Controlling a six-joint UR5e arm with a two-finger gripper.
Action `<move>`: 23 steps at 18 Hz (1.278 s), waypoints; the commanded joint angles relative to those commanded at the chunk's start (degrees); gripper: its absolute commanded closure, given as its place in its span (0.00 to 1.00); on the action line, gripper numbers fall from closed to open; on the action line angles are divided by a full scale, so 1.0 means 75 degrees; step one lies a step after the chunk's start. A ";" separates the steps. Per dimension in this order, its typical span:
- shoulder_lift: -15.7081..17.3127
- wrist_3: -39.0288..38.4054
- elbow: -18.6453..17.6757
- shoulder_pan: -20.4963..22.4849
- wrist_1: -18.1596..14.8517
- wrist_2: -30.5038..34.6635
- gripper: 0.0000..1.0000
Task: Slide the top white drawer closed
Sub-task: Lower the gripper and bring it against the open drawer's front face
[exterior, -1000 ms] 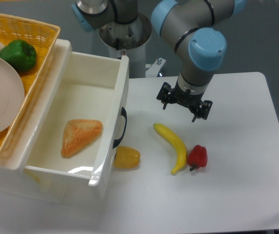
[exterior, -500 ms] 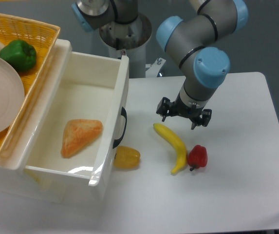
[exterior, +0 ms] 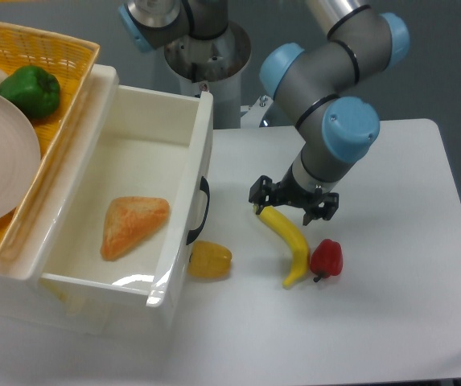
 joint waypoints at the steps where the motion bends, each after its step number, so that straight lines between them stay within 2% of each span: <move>1: -0.0035 0.0012 0.0000 -0.0024 0.0012 0.0000 0.00; 11: -0.0316 0.0000 0.0082 -0.0422 0.0071 -0.0281 0.00; 19: -0.0340 0.0012 0.0082 -0.0598 0.0071 -0.0340 0.00; 23: -0.0387 0.0000 0.0082 -0.0703 0.0234 -0.0457 0.00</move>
